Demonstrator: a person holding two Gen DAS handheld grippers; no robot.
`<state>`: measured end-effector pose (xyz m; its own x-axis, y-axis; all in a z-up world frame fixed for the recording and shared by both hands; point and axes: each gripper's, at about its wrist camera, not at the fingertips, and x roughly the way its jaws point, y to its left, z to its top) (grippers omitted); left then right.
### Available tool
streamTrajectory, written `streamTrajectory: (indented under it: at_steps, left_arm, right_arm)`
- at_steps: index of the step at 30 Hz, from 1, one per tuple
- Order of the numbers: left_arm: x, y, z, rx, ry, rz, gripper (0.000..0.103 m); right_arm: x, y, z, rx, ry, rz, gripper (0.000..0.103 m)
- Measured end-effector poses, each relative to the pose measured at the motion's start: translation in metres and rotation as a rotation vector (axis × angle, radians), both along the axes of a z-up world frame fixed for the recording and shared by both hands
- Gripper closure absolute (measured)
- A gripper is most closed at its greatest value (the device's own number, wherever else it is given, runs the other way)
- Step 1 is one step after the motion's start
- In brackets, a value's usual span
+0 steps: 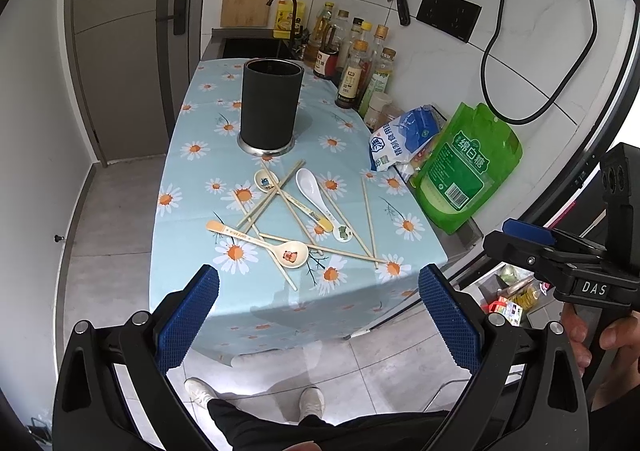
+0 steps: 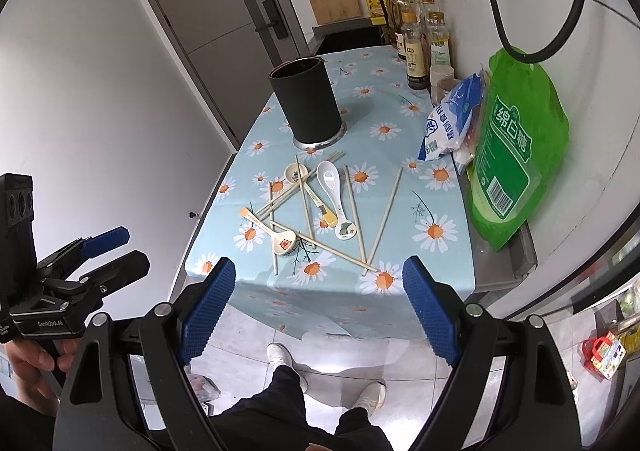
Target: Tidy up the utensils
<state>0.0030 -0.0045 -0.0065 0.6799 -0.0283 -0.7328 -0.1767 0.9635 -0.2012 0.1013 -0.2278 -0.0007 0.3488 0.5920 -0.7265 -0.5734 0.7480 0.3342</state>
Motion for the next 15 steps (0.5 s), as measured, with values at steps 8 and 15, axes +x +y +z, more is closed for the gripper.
streamTrajectory:
  at_steps: [8,15]
  left_arm:
    - [0.0047,-0.0036,-0.0013,0.001,0.004,-0.009,0.007]
    - [0.0082,-0.0052,-0.0009,-0.006,0.002,-0.013,0.007]
  right_arm:
    - [0.0043,-0.0021,-0.0018,-0.004,0.007,-0.013,0.018]
    - [0.0068,-0.0038,-0.0014,0.006,0.005,-0.023,0.018]
